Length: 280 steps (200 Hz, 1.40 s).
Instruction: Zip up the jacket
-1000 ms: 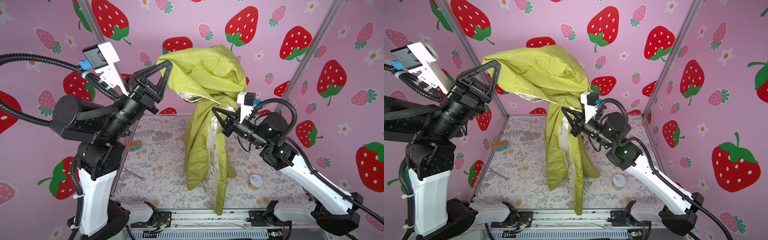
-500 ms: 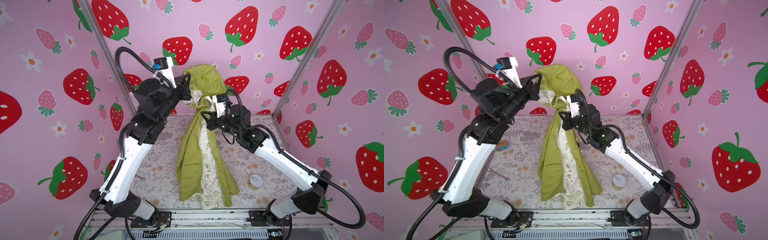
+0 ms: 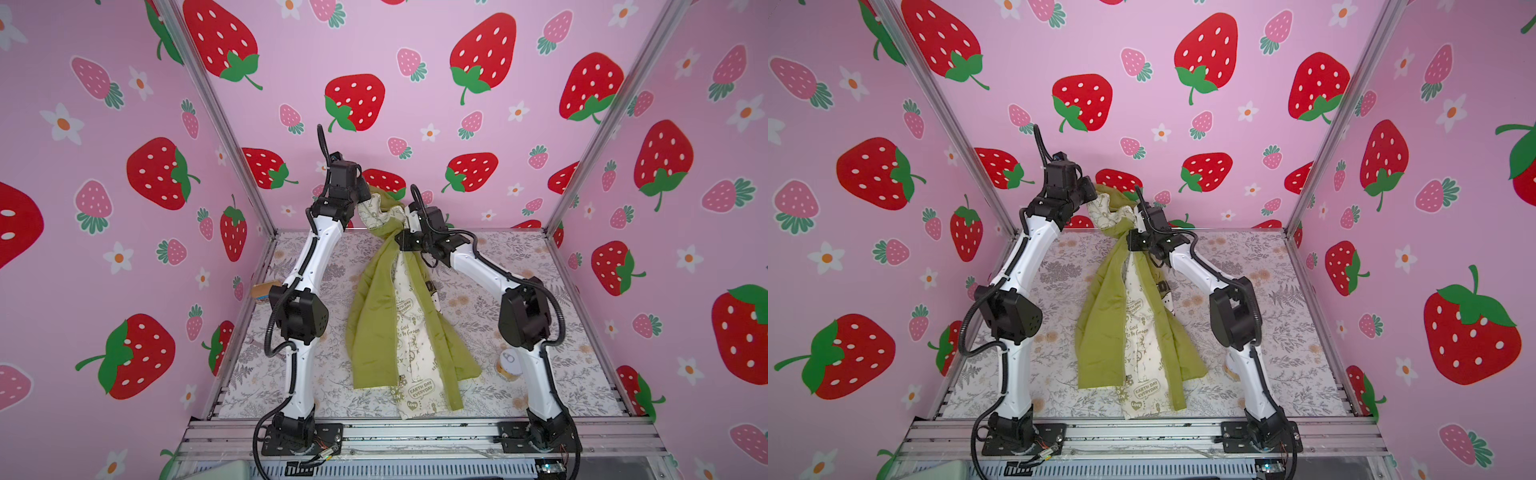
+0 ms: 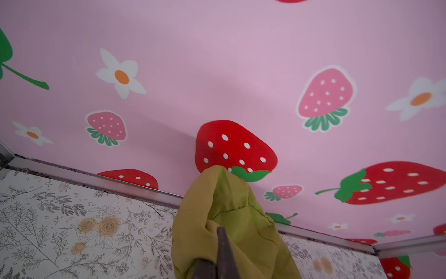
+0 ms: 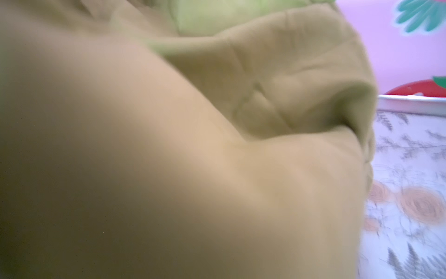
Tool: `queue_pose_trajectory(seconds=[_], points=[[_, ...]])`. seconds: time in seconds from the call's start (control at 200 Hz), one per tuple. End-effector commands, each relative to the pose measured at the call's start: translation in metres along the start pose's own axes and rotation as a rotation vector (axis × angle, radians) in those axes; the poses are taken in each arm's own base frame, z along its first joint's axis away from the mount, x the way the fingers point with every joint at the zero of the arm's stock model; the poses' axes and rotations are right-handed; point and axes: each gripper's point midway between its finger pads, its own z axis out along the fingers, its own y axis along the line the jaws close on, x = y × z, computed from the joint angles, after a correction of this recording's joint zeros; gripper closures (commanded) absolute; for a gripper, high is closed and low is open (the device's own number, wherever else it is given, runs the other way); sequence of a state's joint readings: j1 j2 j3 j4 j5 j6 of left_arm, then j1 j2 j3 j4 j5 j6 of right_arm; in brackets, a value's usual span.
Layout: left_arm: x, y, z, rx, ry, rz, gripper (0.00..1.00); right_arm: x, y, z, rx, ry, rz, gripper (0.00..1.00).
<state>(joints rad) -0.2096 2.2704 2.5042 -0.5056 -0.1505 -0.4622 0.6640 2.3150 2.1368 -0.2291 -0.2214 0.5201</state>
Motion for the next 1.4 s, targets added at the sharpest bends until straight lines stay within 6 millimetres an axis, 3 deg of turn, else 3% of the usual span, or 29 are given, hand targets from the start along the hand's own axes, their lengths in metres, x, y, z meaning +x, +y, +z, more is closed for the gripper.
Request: queue_pose_trajectory(seconds=[0.0,0.055,0.155,0.205,0.315,0.34,0.38,0.545,0.71,0.835,1.085,1.23,1.396], points=[[-0.023,0.035,0.008,-0.076,-0.051,-0.096,1.00,-0.014,0.003,0.005,-0.024,0.026,0.003,0.68],[-0.022,0.055,0.020,-0.092,-0.044,-0.135,0.99,-0.019,-0.005,0.007,-0.019,0.024,0.015,0.58],[-0.013,0.082,0.035,-0.081,0.002,-0.213,0.61,-0.027,-0.015,-0.001,-0.017,0.010,0.030,0.43],[-0.007,0.091,0.039,-0.077,0.031,-0.238,0.48,-0.030,-0.015,-0.007,-0.017,0.003,0.020,0.38],[0.004,0.092,0.037,-0.058,0.072,-0.253,0.30,-0.035,-0.006,-0.023,-0.031,-0.011,0.000,0.32],[0.005,0.090,0.035,-0.050,0.077,-0.254,0.08,-0.034,-0.005,-0.026,-0.031,-0.009,-0.001,0.32],[0.007,0.088,0.031,-0.042,0.085,-0.259,0.00,-0.034,-0.002,-0.033,-0.031,-0.006,-0.007,0.31],[0.012,0.079,0.003,-0.004,0.110,-0.299,0.02,-0.022,-0.002,-0.069,0.010,0.015,-0.005,0.33],[0.030,0.051,-0.042,0.101,0.193,-0.326,0.06,0.023,-0.020,-0.106,0.103,0.098,-0.001,0.39],[0.069,0.023,-0.076,0.227,0.314,-0.376,0.11,0.074,-0.037,-0.137,0.176,0.164,0.011,0.40],[0.183,-0.032,-0.125,0.382,0.590,-0.384,0.16,0.181,-0.069,-0.194,0.254,0.247,0.107,0.39],[0.238,-0.068,-0.144,0.428,0.722,-0.317,0.16,0.223,-0.083,-0.204,0.278,0.277,0.160,0.39],[0.290,-0.077,-0.151,0.401,0.816,-0.276,0.14,0.249,-0.098,-0.204,0.324,0.309,0.174,0.38]])
